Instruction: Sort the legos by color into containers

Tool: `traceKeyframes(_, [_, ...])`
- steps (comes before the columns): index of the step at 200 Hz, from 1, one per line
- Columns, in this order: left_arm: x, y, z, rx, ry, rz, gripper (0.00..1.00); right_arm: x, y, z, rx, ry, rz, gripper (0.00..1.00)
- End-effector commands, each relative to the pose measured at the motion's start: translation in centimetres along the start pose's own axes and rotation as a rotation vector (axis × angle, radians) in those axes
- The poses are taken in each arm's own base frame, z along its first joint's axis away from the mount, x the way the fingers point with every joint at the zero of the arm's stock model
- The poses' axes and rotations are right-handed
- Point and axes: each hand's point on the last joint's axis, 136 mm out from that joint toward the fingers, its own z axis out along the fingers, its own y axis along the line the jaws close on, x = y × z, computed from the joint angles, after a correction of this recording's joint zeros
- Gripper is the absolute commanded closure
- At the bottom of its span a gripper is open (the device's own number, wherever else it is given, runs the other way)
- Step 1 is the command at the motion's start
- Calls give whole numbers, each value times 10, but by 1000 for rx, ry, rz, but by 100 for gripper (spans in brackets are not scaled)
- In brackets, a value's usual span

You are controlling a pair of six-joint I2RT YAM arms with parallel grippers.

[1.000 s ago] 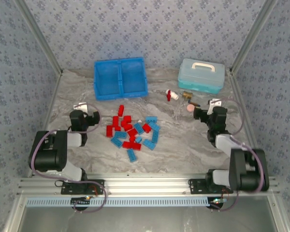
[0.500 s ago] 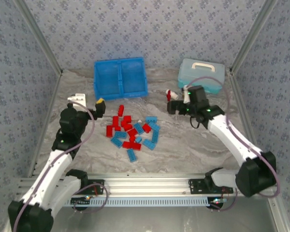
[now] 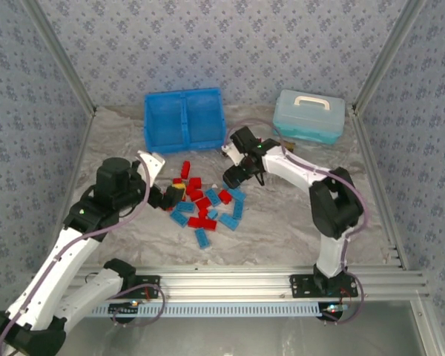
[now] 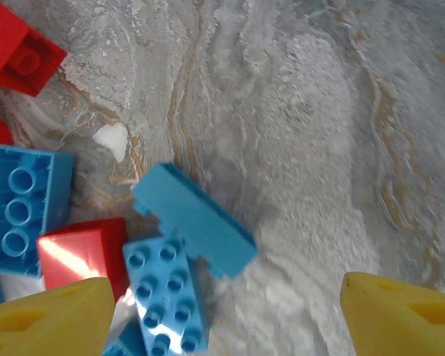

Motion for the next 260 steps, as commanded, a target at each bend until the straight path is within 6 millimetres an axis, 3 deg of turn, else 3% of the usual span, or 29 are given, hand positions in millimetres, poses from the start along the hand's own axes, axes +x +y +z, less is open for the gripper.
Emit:
traceKeyframes(1, [18, -23, -5, 116, 25, 75, 1, 4, 13, 12, -82, 57, -84, 21])
traceKeyframes(24, [27, -22, -2, 109, 37, 83, 1, 3, 14, 27, -102, 71, -83, 28])
traceKeyframes(52, [29, -20, -4, 89, 38, 71, 1, 8, 15, 44, -121, 102, -76, 43])
traceKeyframes(93, [30, -10, -6, 30, 35, 66, 1, 17, 12, 59, -103, 133, -75, 57])
traceKeyframes(121, [31, -6, -6, 3, 38, 60, 1, 15, 10, 57, -90, 119, -69, 70])
traceKeyframes(143, [30, -4, -7, -11, 36, 57, 1, 5, 7, 39, -75, 60, -48, 75])
traceKeyframes(160, [31, -1, -6, -25, 40, 54, 1, -9, 6, 10, -56, -17, -27, 78])
traceKeyframes(198, [27, 3, -7, -52, 20, 35, 1, -78, 14, -78, -92, -406, 142, 83])
traceKeyframes(213, [25, 3, -7, -52, 12, 25, 1, -100, 13, -97, -76, -509, 213, 82])
traceKeyframes(237, [25, 1, -5, -35, 18, 18, 1, -137, 3, -108, 4, -605, 277, 80])
traceKeyframes(260, [28, 0, -5, -29, 26, 14, 1, -168, -17, -89, 77, -603, 329, 80])
